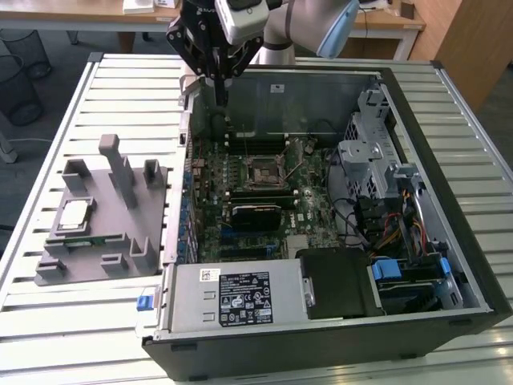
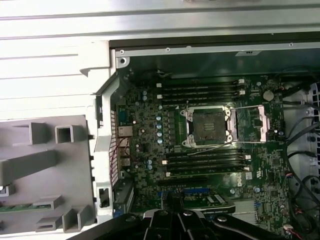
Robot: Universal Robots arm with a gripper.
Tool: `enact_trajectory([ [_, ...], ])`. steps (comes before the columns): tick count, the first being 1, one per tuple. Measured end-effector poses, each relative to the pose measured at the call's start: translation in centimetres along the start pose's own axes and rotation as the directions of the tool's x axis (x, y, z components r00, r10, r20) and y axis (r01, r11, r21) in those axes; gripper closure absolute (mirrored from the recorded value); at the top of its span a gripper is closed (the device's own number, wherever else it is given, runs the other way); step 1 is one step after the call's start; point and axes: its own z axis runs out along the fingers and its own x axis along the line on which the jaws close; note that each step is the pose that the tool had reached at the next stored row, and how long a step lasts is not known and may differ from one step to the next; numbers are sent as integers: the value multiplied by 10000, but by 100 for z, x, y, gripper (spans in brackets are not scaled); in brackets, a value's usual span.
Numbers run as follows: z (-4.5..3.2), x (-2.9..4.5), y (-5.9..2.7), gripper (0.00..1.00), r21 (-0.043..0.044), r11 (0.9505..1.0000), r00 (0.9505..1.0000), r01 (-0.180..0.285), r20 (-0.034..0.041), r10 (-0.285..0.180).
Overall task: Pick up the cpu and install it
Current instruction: 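Reach for the cpu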
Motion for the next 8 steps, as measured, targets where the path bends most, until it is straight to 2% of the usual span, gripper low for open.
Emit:
enact_trajectory([
  [8, 4, 47, -4, 89, 0, 10000, 10000, -1, 0, 1],
])
